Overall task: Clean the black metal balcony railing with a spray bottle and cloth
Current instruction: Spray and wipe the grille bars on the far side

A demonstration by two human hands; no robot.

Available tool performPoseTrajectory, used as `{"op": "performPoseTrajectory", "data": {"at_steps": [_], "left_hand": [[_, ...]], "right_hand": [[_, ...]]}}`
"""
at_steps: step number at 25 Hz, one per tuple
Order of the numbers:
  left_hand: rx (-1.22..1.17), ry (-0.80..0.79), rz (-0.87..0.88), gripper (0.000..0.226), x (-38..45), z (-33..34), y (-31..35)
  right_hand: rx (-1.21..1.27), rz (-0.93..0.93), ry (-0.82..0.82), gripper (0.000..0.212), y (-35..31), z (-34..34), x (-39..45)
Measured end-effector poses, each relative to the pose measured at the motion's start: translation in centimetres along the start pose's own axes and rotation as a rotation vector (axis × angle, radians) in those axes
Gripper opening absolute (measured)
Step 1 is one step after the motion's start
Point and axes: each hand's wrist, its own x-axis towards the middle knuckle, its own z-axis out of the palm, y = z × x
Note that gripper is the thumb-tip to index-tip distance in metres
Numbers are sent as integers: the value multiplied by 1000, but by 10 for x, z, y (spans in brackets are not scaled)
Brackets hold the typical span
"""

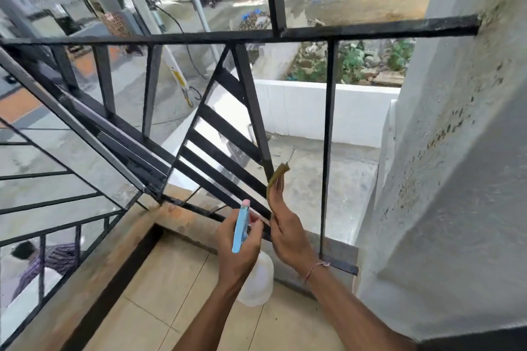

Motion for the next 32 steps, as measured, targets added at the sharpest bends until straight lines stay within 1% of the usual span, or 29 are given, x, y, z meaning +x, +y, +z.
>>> {"op": "performPoseTrajectory", "data": {"at_steps": [2,5,8,11,13,16,20,22,24,25,27,28,29,30,31,32], "left_hand": [[22,-6,19,9,-2,6,-18],[-2,-15,-4,10,-8,20,-44],[-5,-27,-29,12,-14,32,-72],[0,-33,-2,12,-20,37,-100],[10,-45,13,10,-25,40,-119],[18,-59,19,13,-37,45,-145],[-25,-60,-63,16,-45,48,-172],[-25,-49,-75,17,-49,48,-181],[-36,-31,-76,14,-52,47,-186],[-43,-28,-79,11,-53,45,-188],[-46,-30,-84,4,-52,45,-191],[-47,-36,-82,4,-51,45,-192],[-50,-50,-83,4,-49,46,-192],[-51,-68,-79,3,-48,48,-192],[-48,-81,-76,3,-47,49,-192],[-42,-89,-69,2,-45,50,-193]], "right_hand": [[-21,50,-13,81,31,9,-3],[-48,133,-65,79,82,22,-14],[-77,186,-96,76,127,36,-28],[-110,210,-119,77,164,51,-40],[-137,231,-148,80,183,57,-44],[-214,272,-174,79,212,67,-54],[-266,322,-167,84,246,88,-57],[-285,352,-176,85,252,94,-54],[-226,402,-124,74,248,95,-49],[-111,461,-50,62,241,92,-46],[138,576,184,38,226,80,-42],[158,594,310,33,218,74,-42],[86,567,402,33,213,71,-45],[-31,490,452,39,210,69,-47],[-194,416,440,48,211,71,-51],[-393,366,348,56,214,76,-53]]}}
